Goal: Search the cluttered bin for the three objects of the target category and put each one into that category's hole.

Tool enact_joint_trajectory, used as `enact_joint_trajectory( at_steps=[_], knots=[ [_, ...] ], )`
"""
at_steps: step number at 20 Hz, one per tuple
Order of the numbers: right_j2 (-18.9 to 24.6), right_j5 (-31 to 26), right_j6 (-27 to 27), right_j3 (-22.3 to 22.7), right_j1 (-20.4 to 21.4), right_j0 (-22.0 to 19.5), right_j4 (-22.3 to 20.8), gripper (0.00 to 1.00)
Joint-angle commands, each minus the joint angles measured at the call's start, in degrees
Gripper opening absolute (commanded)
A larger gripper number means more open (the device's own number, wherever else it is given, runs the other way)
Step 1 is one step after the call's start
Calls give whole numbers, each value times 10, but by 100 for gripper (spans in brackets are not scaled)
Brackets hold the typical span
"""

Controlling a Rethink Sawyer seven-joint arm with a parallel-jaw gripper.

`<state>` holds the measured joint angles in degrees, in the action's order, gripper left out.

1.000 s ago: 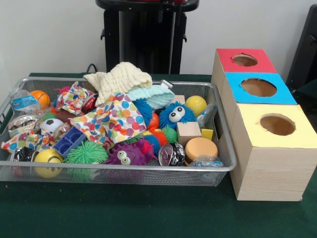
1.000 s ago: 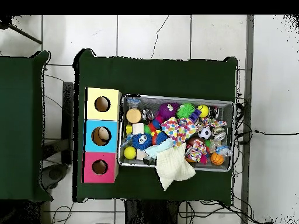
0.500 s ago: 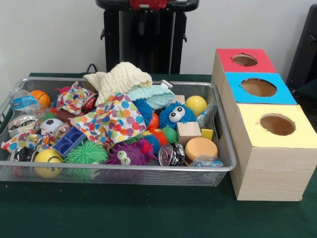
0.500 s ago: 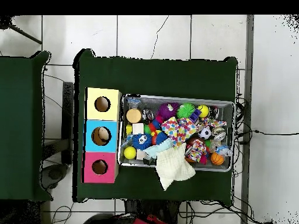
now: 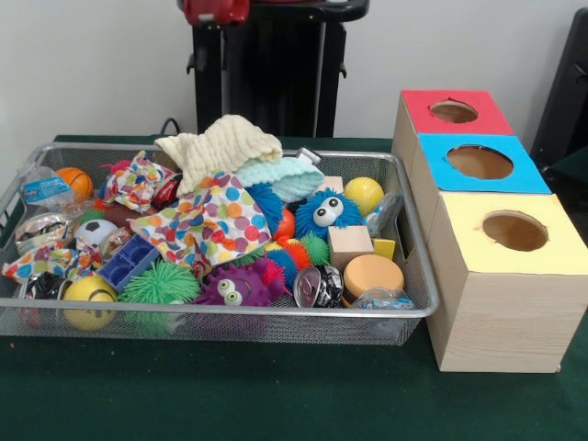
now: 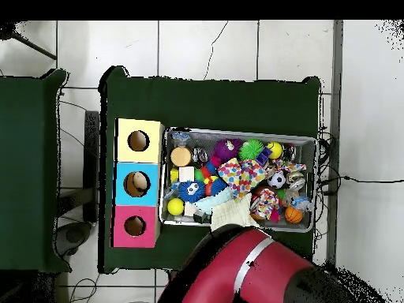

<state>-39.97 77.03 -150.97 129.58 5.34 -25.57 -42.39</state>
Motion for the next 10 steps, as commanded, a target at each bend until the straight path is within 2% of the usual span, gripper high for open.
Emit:
enact_joint_trajectory(
  at_steps=[1, 4, 7, 10],
  knots=[
    [-71, -60, 204, -14, -234, -38, -17, 100],
    [-92, -22, 211, -24, -270, -49, -13, 100],
    [-107, -12, 200, -33, -285, -49, -19, 100],
    [-105, -8, 177, -27, -289, -19, -13, 100]
  ],
)
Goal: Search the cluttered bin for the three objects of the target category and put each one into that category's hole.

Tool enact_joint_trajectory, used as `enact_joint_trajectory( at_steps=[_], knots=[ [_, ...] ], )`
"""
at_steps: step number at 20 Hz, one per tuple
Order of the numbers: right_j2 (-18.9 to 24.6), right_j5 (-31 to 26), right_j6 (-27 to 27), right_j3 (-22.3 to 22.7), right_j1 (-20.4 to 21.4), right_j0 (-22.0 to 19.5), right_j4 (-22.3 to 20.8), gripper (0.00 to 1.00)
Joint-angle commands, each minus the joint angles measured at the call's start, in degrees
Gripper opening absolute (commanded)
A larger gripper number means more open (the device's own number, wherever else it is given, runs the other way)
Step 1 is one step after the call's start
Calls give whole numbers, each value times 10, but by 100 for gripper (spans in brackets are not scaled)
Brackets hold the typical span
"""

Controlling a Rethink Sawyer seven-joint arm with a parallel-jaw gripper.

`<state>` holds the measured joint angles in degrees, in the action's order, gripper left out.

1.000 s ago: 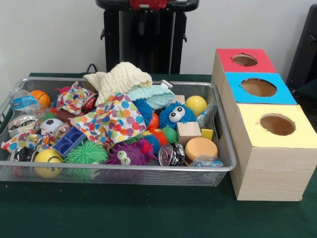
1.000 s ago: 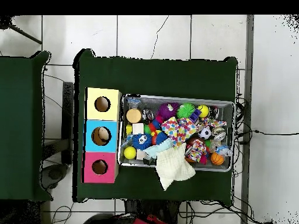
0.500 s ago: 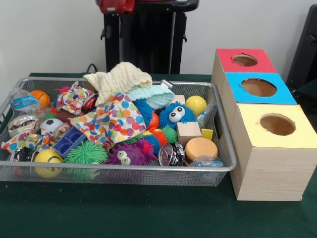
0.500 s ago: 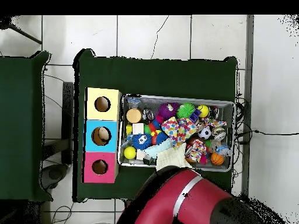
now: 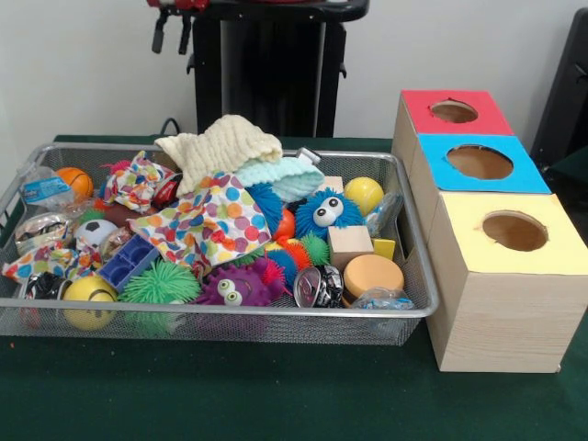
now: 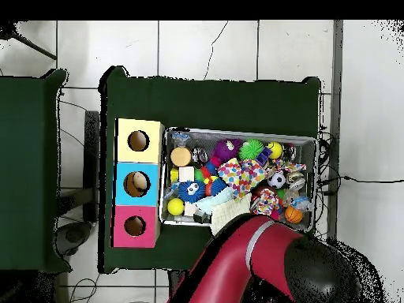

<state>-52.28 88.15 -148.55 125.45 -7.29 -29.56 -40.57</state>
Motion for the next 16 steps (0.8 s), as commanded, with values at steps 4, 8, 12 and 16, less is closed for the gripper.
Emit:
enact_joint_trajectory(
  at_steps=[4, 8, 12, 16],
  knots=[
    [9, -102, 149, 13, -180, 21, -24, 100],
    [0, -81, 154, 13, -199, 17, -19, 100],
    [-10, -59, 165, 9, -217, 9, -20, 100],
    [-17, -40, 173, 8, -235, 7, -11, 100]
  ],
)
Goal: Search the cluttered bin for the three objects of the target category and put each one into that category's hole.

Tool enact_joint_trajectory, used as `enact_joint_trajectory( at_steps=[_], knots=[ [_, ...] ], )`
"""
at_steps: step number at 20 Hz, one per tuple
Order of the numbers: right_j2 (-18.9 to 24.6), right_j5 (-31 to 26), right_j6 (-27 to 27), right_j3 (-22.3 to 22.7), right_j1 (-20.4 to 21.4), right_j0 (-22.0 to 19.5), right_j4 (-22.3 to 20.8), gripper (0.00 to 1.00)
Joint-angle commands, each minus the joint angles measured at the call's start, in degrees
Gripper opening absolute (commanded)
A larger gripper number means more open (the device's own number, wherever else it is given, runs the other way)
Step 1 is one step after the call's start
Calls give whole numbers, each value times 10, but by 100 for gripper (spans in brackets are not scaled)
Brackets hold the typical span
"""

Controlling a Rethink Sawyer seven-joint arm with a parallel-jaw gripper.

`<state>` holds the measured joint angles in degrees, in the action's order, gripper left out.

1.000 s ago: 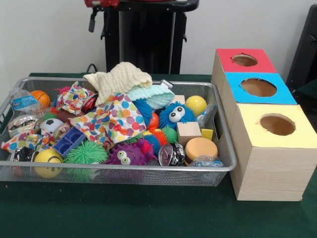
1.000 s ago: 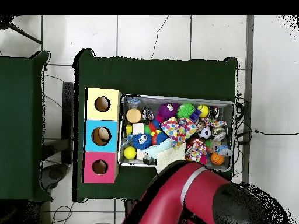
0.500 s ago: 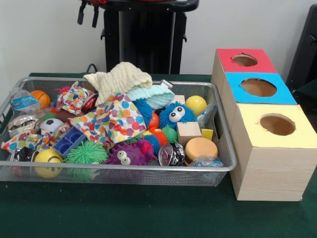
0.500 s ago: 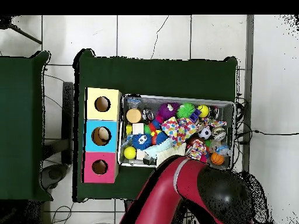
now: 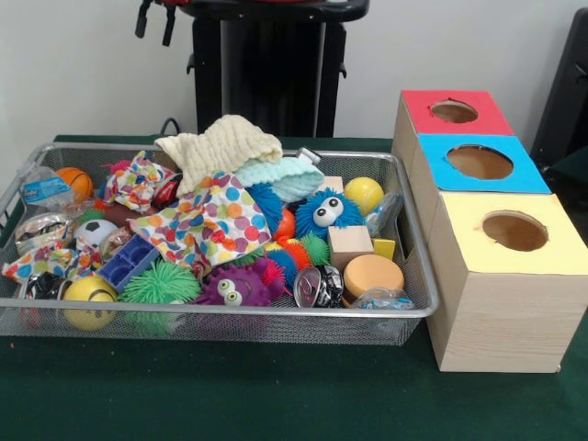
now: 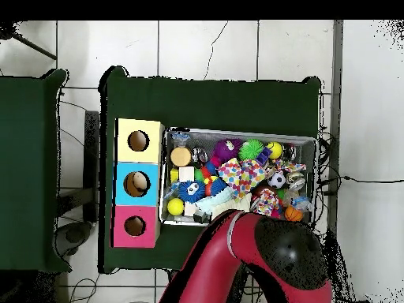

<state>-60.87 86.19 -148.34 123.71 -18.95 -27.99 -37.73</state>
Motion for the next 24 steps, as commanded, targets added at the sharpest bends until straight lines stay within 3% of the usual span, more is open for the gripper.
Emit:
enact_joint_trajectory(
  at_steps=[1, 12, 22, 24],
  knots=[
    [69, -22, 166, 24, -118, -4, -40, 100],
    [43, -37, 163, -29, -134, -8, -63, 100],
    [48, -79, 105, -40, -99, 73, -84, 100],
    [42, -94, 75, -48, -76, 94, -106, 100]
  ],
)
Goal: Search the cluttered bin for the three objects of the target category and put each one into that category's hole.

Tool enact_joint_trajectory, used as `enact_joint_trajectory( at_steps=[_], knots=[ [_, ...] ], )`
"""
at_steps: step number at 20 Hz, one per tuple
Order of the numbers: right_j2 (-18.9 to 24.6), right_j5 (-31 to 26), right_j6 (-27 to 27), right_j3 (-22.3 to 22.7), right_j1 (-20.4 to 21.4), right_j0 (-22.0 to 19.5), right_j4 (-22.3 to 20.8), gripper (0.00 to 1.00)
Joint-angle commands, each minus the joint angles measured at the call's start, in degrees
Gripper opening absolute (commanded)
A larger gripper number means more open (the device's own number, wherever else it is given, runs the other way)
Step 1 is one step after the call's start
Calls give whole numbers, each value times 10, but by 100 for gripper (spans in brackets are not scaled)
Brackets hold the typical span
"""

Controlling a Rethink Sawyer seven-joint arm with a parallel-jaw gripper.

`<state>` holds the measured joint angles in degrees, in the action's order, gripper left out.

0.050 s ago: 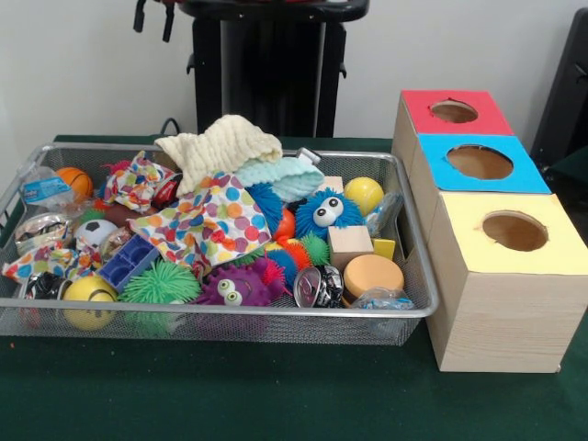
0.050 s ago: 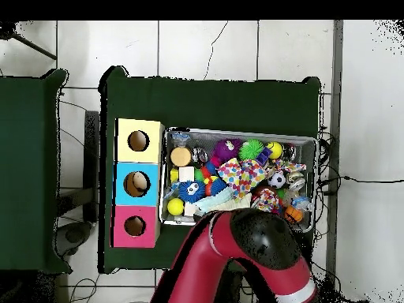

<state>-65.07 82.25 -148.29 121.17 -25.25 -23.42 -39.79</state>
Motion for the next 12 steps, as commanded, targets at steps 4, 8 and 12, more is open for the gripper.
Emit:
enact_joint_trajectory(
  at_steps=[4, 8, 12],
  knots=[
    [73, -94, -14, -42, 49, 110, -137, 100],
    [122, -131, -61, -21, 125, 160, -123, 100],
    [161, -119, -44, -6, 183, 153, -110, 100]
  ],
)
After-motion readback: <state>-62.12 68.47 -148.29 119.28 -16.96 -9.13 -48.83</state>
